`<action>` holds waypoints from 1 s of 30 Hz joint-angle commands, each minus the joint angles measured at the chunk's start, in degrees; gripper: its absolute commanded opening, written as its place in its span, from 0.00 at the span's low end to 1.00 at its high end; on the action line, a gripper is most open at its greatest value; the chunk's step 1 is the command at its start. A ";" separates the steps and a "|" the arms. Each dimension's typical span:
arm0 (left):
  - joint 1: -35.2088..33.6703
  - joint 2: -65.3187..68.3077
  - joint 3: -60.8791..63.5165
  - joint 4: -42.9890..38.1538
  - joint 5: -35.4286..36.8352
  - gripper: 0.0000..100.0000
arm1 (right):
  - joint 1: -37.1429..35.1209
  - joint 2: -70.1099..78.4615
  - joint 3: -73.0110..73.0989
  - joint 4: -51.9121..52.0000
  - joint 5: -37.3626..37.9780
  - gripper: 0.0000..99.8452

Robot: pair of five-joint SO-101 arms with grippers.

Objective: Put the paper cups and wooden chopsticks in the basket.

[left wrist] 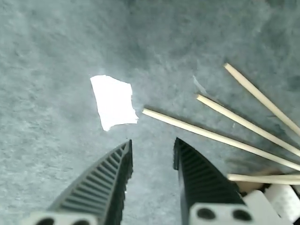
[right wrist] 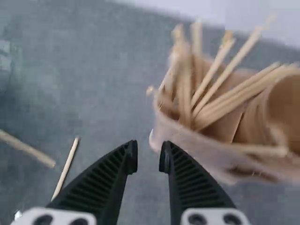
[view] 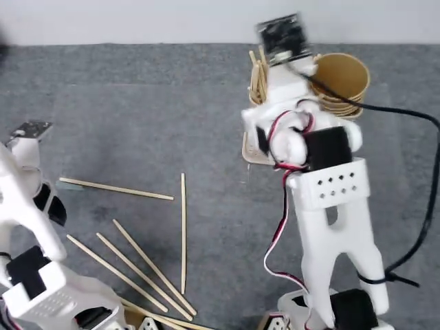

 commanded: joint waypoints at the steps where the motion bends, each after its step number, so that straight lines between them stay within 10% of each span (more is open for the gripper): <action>1: 0.00 -3.87 2.33 1.67 0.97 0.14 | -1.80 -3.03 -3.16 4.26 -3.16 0.09; 13: 0.35 -4.92 12.53 -0.70 0.88 0.14 | -1.98 -2.77 -3.08 13.93 -3.87 0.09; 21: 4.66 -29.27 27.47 -2.02 1.23 0.15 | -0.92 -2.77 -2.90 14.20 -3.96 0.09; 30: 6.51 -41.05 39.52 -10.37 4.48 0.20 | 3.30 -3.82 16.35 2.51 -6.86 0.09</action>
